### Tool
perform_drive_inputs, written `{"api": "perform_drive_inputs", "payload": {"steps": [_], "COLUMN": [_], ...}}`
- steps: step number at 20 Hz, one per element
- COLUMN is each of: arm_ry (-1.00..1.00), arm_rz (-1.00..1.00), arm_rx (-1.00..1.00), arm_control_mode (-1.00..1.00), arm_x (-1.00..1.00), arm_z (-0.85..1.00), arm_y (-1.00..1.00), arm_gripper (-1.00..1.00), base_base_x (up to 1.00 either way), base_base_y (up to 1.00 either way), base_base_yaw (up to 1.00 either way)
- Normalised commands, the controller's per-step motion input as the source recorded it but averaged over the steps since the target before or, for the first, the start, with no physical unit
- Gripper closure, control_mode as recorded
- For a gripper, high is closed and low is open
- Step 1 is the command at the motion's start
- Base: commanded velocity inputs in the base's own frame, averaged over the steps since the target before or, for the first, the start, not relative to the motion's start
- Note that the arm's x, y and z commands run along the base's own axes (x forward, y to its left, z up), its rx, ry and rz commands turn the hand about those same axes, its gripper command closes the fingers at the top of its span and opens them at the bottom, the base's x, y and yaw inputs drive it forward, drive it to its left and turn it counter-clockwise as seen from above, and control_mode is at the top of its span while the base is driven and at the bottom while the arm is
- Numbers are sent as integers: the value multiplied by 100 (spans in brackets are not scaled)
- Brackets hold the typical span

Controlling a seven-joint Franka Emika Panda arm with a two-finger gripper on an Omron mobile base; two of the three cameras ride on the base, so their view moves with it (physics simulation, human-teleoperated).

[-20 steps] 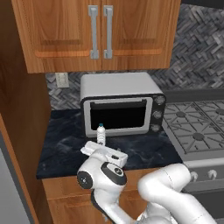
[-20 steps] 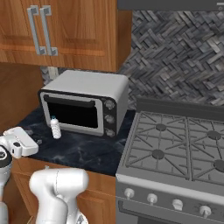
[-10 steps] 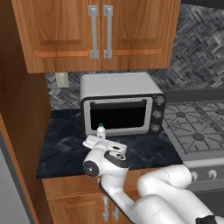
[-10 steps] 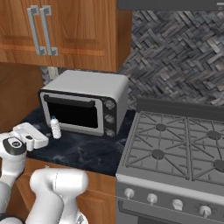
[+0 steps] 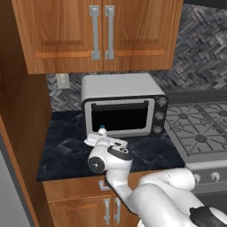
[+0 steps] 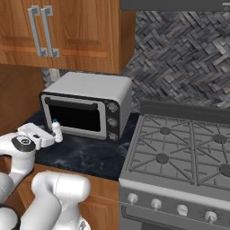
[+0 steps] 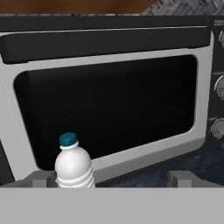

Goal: Take the bottled waters from the counter and place them in the freezer to freeze. Close the freezer door after placing the bottles.

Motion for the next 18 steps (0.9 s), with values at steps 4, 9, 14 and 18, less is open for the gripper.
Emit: {"api": "perform_drive_inputs", "payload": {"steps": [4, 9, 14, 18], "arm_ry": [0, 0, 0, 0], "arm_rz": [4, 3, 1, 0], "arm_rx": [0, 0, 0, 0], "arm_control_mode": [-100, -100, -100, -100], "arm_x": [32, 21, 27, 33], "arm_z": [-3, -3, -5, -2], "arm_y": [0, 0, 0, 0], "arm_gripper": [-100, -100, -100, -100], "base_base_x": [0, 0, 0, 0], "base_base_y": [0, 0, 0, 0], "base_base_yaw": [0, 0, 0, 0]}}
